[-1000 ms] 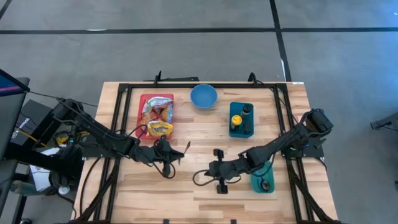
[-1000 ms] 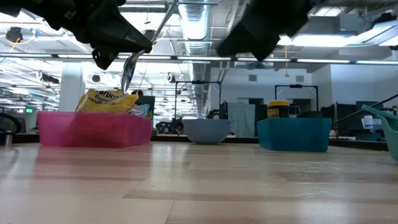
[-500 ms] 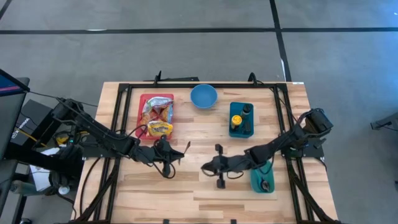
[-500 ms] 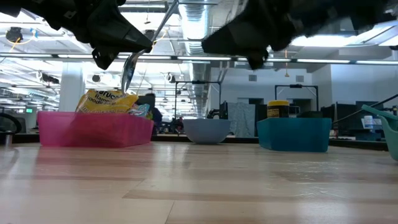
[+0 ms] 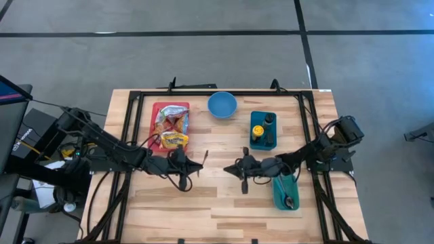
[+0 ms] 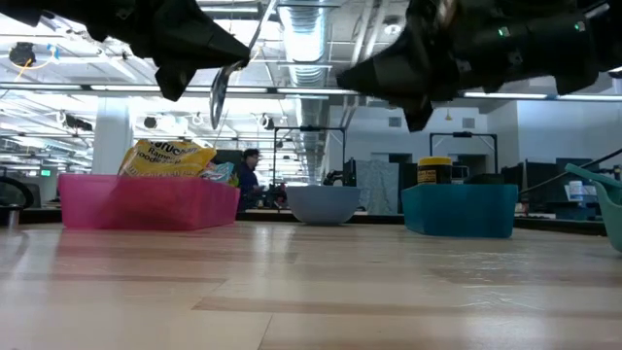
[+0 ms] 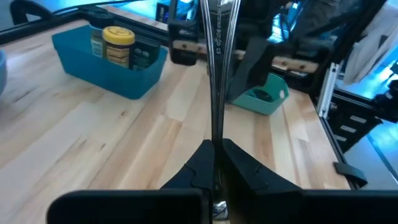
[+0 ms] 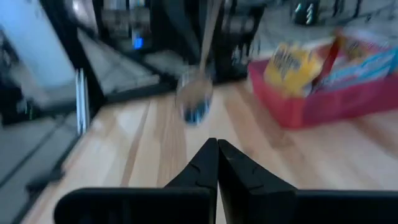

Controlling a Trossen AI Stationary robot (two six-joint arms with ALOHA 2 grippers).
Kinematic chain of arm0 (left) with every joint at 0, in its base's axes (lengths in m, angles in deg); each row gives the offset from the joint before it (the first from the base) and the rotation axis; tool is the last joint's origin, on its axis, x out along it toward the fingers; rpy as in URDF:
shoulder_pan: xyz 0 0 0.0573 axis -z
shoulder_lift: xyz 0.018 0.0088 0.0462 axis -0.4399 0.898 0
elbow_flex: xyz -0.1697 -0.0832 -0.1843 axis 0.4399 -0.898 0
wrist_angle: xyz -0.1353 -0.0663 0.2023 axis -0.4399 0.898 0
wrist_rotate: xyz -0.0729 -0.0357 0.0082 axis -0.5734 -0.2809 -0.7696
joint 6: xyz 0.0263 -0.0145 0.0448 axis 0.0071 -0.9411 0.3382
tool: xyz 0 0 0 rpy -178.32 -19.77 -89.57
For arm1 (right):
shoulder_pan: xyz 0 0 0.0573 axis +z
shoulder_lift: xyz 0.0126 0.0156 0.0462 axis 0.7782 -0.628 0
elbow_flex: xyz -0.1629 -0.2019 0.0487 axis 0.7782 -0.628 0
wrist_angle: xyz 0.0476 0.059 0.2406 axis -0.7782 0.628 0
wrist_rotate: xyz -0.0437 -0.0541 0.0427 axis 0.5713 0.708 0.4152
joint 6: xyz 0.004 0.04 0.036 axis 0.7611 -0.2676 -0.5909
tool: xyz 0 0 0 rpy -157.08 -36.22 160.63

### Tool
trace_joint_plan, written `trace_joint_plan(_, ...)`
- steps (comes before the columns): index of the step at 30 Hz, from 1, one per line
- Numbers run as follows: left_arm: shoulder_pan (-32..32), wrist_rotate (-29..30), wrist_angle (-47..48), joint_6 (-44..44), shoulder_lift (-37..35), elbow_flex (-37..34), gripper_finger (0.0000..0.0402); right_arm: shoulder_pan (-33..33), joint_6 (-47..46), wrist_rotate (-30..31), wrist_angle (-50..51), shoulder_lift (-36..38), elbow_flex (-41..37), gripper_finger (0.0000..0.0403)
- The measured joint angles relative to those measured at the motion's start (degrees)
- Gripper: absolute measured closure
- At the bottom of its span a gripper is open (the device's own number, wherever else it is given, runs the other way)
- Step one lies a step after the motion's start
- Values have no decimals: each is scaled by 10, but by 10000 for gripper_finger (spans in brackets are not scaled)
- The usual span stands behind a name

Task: Pick & Place Food Item
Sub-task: Put the silver spoon into the green bin

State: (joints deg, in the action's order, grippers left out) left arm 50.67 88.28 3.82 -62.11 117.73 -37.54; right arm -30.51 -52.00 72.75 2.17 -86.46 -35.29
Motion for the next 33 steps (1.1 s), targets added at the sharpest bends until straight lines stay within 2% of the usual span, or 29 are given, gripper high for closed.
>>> trace_joint_plan(9,-22,0,-11,0,0,0,395,-37,-20,3,-92,0,0,403)
trace_joint_plan(15,-22,2,-32,0,3,0,396,-67,-45,-97,-92,0,16,403)
trace_joint_plan(21,-22,2,-60,0,24,0,393,-67,-32,-116,-86,-4,44,397)
trace_joint_plan(33,-22,0,-127,0,66,0,396,-68,-41,-114,-69,-4,49,276)
